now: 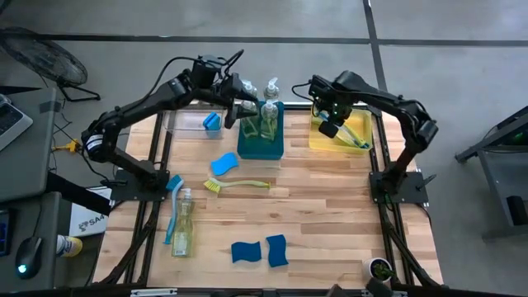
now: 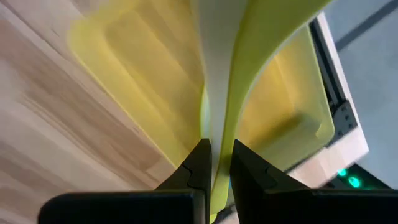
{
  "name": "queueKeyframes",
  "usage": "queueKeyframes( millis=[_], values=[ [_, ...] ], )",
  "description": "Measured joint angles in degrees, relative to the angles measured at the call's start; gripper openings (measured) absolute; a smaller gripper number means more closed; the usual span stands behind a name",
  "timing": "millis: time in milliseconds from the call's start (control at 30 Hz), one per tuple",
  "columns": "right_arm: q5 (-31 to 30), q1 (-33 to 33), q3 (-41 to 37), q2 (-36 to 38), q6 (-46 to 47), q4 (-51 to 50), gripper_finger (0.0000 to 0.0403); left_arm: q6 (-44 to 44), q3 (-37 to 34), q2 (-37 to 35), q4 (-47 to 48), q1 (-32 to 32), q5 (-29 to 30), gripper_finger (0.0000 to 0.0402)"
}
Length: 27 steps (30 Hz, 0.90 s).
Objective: Pick & Place Kitchen Sink Supplies
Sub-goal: Put the green dish brush into the yellow bin
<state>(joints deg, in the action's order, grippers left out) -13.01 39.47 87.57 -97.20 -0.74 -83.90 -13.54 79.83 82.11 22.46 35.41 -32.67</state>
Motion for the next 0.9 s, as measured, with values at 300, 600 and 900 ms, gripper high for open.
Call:
queueKeyframes(
  millis=[300,600,900],
  values=[
    [-0.3,2.2,-0.1,-2.5,-2.9,1.9,0.0028,-1.2,0.0,0.0,0.2,0.2,-0.3,0.0253],
    [1.9,3.3,-1.6,-4.1,-6.2,4.2,0.0028,-1.2,0.0,0.2,0.4,0.2,-0.4,0.0253],
    [-1.3,3.9,-5.1,-4.2,-9.1,4.7,0.0028,-1.2,0.0,0.2,1.0,0.2,-0.4,0.0253]
  ],
)
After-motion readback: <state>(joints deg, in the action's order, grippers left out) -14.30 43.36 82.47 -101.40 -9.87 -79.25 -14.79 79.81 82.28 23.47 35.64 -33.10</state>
